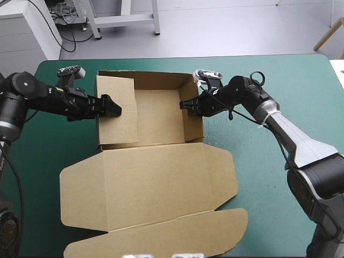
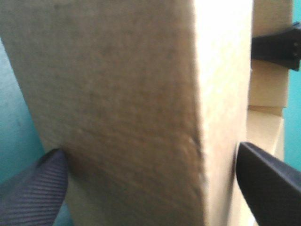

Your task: Fold the box

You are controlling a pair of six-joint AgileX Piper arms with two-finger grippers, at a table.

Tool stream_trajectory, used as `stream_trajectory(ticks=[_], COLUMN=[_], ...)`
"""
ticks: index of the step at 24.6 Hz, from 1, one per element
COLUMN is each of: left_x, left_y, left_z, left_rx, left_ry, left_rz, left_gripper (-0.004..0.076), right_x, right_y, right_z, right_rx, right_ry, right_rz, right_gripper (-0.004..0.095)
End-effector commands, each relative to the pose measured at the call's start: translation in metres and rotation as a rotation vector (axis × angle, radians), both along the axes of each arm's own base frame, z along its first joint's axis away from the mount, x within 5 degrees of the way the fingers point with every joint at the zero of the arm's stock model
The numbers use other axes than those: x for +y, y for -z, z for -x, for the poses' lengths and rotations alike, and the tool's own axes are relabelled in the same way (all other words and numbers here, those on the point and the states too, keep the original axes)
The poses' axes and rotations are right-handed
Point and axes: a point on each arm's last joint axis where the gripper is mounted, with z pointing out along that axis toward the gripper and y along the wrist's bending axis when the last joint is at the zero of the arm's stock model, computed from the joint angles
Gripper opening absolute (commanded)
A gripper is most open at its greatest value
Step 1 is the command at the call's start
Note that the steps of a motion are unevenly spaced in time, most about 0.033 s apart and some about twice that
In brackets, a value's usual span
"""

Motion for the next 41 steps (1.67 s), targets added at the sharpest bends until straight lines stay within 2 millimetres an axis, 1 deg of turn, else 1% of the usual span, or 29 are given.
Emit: stream_trajectory(ticks=[1, 4, 6, 9, 10, 14, 19, 20, 23, 25, 26, 28, 29, 30, 31, 32, 33, 34, 35, 37, 41], left_x=[-0.011, -0.021, -0.026, -0.034, -0.037, -0.043, -0.045, -0.045, -0.045, -0.051, -0.058, -0.065, -0.070, -0.073, -0.081, -0.085, -0.093, -0.096, -0.101, -0.105, -0.106], left_y=[-0.016, -0.012, -0.010, -0.009, -0.008, -0.007, -0.009, -0.010, -0.011, -0.009, -0.005, 0.011, 0.024, 0.031, 0.042, 0.048, 0.058, 0.063, 0.073, 0.083, 0.095], left_z=[0.014, 0.014, 0.014, 0.015, 0.015, 0.016, 0.017, 0.017, 0.015, 0.010, 0.004, -0.006, -0.013, -0.017, -0.023, -0.027, -0.032, -0.035, -0.040, -0.044, -0.049], left_rx=[-0.001, -0.001, -0.002, -0.013, -0.014, -0.041, -0.079, -0.095, -0.119, -0.141, -0.147, -0.094, -0.046, -0.024, 0.000, 0.012, 0.028, 0.037, 0.063, 0.097, 0.122], left_ry=[0.003, -0.011, -0.042, -0.073, -0.095, -0.145, -0.266, -0.290, -0.297, -0.285, -0.252, -0.217, -0.202, -0.188, -0.161, -0.152, -0.124, -0.114, -0.096, -0.090, -0.060], left_rz=[-0.044, -0.134, -0.177, -0.244, -0.270, -0.386, -0.495, -0.521, -0.542, -0.486, -0.442, -0.445, -0.452, -0.450, -0.431, -0.418, -0.393, -0.386, -0.380, -0.373, -0.391], left_gripper=[0.0643, 0.0559, 0.0489, 0.0367, 0.0310, 0.0162, 0.0044, -0.0009, -0.0010, -0.0010, -0.0010, -0.0010, -0.0010, -0.0010, -0.0010, -0.0010, -0.0010, -0.0010, -0.0010, -0.0010, -0.0010], right_x=[0.010, 0.015, 0.016, 0.015, 0.015, 0.013, 0.013, 0.014, 0.012, 0.009, 0.001, -0.015, -0.028, -0.035, -0.047, -0.053, -0.061, -0.064, -0.065, -0.065, -0.063], right_y=[-0.037, -0.037, -0.036, -0.035, -0.035, -0.032, -0.030, -0.029, -0.027, -0.030, -0.037, -0.046, -0.051, -0.052, -0.053, -0.053, -0.051, -0.050, -0.050, -0.049, -0.031], right_z=[0.010, 0.012, 0.013, 0.014, 0.014, 0.015, 0.018, 0.020, 0.024, 0.028, 0.030, 0.033, 0.034, 0.034, 0.034, 0.034, 0.034, 0.034, 0.034, 0.034, 0.029], right_rx=[-0.105, -0.100, -0.097, -0.082, -0.074, -0.048, -0.022, -0.005, 0.028, 0.032, 0.006, -0.004, 0.004, 0.011, 0.037, 0.055, 0.078, 0.087, 0.091, 0.100, 0.152], right_ry=[0.011, 0.007, 0.004, 0.010, 0.014, 0.018, 0.007, -0.003, -0.029, -0.048, -0.044, -0.019, -0.001, 0.005, 0.024, 0.037, 0.053, 0.063, 0.071, 0.082, 0.075], right_rz=[-0.085, -0.084, -0.082, -0.073, -0.066, -0.039, -0.025, -0.021, 0.012, 0.054, 0.094, 0.144, 0.176, 0.200, 0.254, 0.285, 0.337, 0.355, 0.359, 0.356, 0.371], right_gripper=[-0.0017, -0.0018, -0.0017, -0.0018, -0.0018, -0.0018, -0.0018, -0.0018, -0.0018, -0.0018, -0.0018, -0.0019, -0.0019, -0.0019, -0.0018, -0.0018, -0.0018, -0.0018, -0.0018, -0.0018, -0.0018])
